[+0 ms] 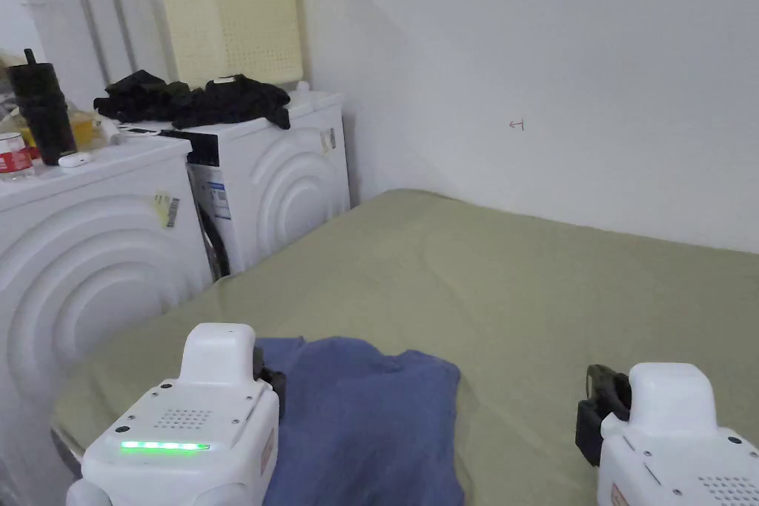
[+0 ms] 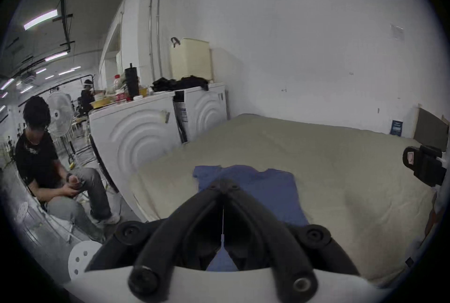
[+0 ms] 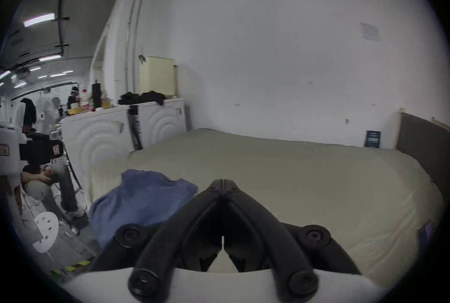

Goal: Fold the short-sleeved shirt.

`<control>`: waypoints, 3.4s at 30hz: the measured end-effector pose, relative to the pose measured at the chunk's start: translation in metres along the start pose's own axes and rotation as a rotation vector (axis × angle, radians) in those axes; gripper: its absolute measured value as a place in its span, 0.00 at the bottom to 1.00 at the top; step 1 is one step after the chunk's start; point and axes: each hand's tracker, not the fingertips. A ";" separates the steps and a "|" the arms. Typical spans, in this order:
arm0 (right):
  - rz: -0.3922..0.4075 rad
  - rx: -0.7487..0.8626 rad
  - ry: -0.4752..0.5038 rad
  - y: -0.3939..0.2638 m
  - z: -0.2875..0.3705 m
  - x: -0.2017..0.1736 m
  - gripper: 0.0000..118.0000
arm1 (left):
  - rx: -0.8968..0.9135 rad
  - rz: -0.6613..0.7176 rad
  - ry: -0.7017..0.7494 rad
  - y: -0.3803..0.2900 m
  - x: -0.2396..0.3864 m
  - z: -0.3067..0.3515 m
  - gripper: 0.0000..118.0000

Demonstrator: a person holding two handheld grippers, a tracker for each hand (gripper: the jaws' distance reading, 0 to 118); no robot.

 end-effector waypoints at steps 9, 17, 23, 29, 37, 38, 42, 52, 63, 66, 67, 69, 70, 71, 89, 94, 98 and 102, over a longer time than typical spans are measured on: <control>0.012 -0.021 0.017 -0.001 -0.012 -0.004 0.01 | -0.030 0.018 -0.004 -0.007 0.000 -0.013 0.00; 0.014 -0.051 0.010 -0.007 -0.022 -0.002 0.01 | -0.126 0.020 -0.077 -0.020 0.003 -0.052 0.00; 0.020 -0.088 0.014 -0.022 -0.028 -0.003 0.01 | -0.249 -0.008 -0.145 -0.034 0.022 -0.117 0.00; 0.017 -0.144 0.005 -0.042 -0.038 0.004 0.01 | -0.429 -0.032 -0.235 -0.058 0.051 -0.209 0.18; -0.011 -0.237 -0.010 -0.073 -0.063 0.022 0.01 | -0.658 -0.056 -0.299 -0.088 0.086 -0.287 0.98; -0.024 -0.252 -0.015 -0.077 -0.066 0.024 0.01 | -0.677 -0.095 -0.280 -0.092 0.091 -0.293 0.98; -0.033 -0.282 -0.016 -0.090 -0.071 0.029 0.01 | -0.713 -0.068 -0.297 -0.104 0.106 -0.305 0.98; -0.043 -0.286 -0.056 -0.085 -0.025 0.058 0.01 | -0.646 -0.091 -0.298 -0.087 0.099 -0.277 0.04; -0.087 -0.230 -0.280 -0.070 0.087 0.134 0.01 | -0.415 -0.277 -0.534 0.011 0.226 -0.188 0.04; -0.094 -0.216 -0.364 -0.068 0.120 0.158 0.01 | -0.364 -0.299 -0.676 0.037 0.298 -0.150 0.04; -0.101 -0.215 -0.388 -0.068 0.129 0.164 0.01 | -0.340 -0.310 -0.721 0.043 0.322 -0.138 0.04; -0.117 -0.217 -0.439 -0.069 0.146 0.180 0.01 | -0.315 -0.331 -0.824 0.052 0.373 -0.112 0.04; -0.126 -0.217 -0.466 -0.070 0.153 0.187 0.01 | -0.309 -0.349 -0.864 0.053 0.400 -0.099 0.04; -0.142 -0.214 -0.495 -0.072 0.161 0.195 0.01 | -0.303 -0.376 -0.911 0.052 0.428 -0.087 0.04; -0.216 -0.287 -0.605 -0.103 0.170 0.248 0.01 | -0.518 -0.475 -1.037 -0.083 0.613 -0.095 0.98; -0.203 -0.241 -0.596 -0.090 0.167 0.241 0.01 | -0.369 -0.305 -1.003 -0.035 0.515 -0.064 0.97; -0.130 -0.174 -0.584 -0.072 0.171 0.223 0.01 | -0.113 -0.227 -0.873 0.007 0.388 -0.013 0.70; -0.112 -0.105 -0.576 -0.055 0.182 0.201 0.01 | 0.047 -0.131 -0.694 0.016 0.271 0.030 0.00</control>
